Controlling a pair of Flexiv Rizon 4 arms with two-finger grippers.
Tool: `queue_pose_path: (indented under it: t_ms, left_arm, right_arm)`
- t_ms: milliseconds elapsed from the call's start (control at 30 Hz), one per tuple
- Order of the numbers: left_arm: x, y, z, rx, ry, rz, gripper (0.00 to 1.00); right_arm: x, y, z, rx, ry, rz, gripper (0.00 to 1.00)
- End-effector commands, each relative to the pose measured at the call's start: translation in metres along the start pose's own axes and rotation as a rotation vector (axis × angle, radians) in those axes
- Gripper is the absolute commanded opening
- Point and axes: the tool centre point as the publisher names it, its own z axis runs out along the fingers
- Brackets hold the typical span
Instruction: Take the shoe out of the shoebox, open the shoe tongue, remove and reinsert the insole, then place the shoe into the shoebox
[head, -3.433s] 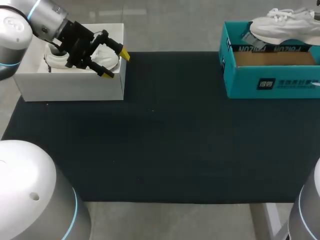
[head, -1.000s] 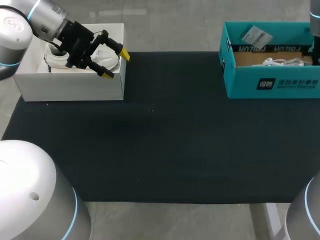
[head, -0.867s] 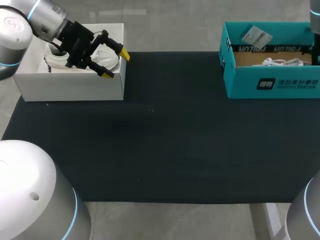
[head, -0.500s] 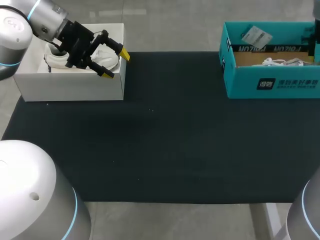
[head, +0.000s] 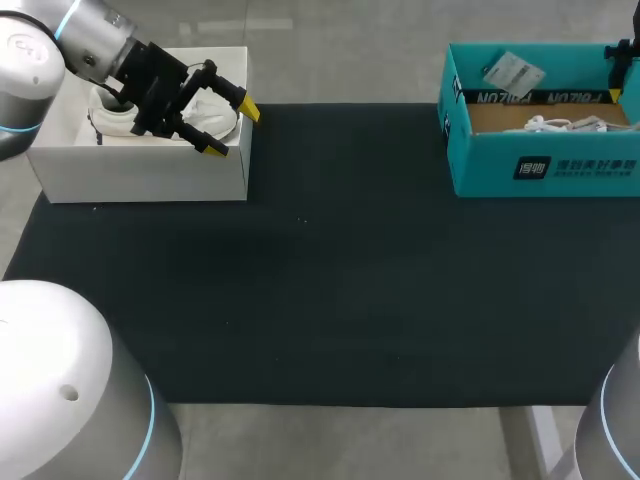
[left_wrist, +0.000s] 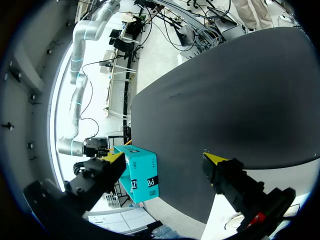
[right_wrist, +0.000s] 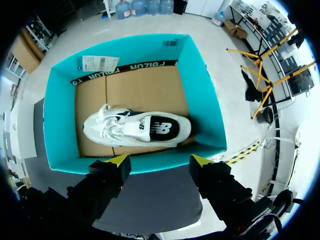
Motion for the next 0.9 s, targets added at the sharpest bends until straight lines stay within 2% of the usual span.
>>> queue_pose_path:
  t_ms: [33, 133, 200, 233, 433, 500, 633, 767, 867, 900]
  left_arm:
    - [0.000, 0.000, 0.000, 0.000, 0.002, 0.001, 1.00]
    - [0.000, 0.000, 0.000, 0.000, 0.002, 0.001, 1.00]
    - [0.000, 0.000, 0.000, 0.000, 0.002, 0.001, 1.00]
    - [0.000, 0.000, 0.000, 0.000, 0.002, 0.001, 1.00]
    - [0.000, 0.000, 0.000, 0.000, 0.002, 0.001, 1.00]
    - [0.002, 0.004, -0.002, -0.026, 0.006, 0.029, 1.00]
    - [0.007, 0.023, -0.019, -0.070, 0.022, 0.079, 1.00]
    - [0.008, 0.039, -0.044, -0.064, 0.051, 0.116, 1.00]
    - [0.015, 0.049, -0.060, -0.030, 0.090, 0.144, 1.00]
    - [0.019, 0.054, -0.065, -0.040, 0.114, 0.150, 1.00]
  right_arm:
    - [0.015, -0.028, -0.012, -0.096, -0.023, -0.053, 0.82]
    - [0.026, -0.043, -0.016, -0.091, 0.008, -0.075, 0.84]
    - [0.032, -0.052, -0.013, -0.076, 0.016, -0.080, 0.91]
    - [0.032, -0.052, -0.013, -0.076, 0.016, -0.080, 1.00]
    - [0.032, -0.052, -0.013, -0.076, 0.016, -0.080, 1.00]
    - [0.032, -0.052, -0.013, -0.076, 0.016, -0.080, 1.00]
    - [0.032, -0.052, -0.013, -0.076, 0.016, -0.080, 1.00]
    - [0.032, -0.052, -0.013, -0.076, 0.016, -0.080, 1.00]
    - [0.032, -0.052, -0.013, -0.076, 0.016, -0.080, 1.00]
    - [0.032, -0.052, -0.013, -0.076, 0.016, -0.080, 1.00]
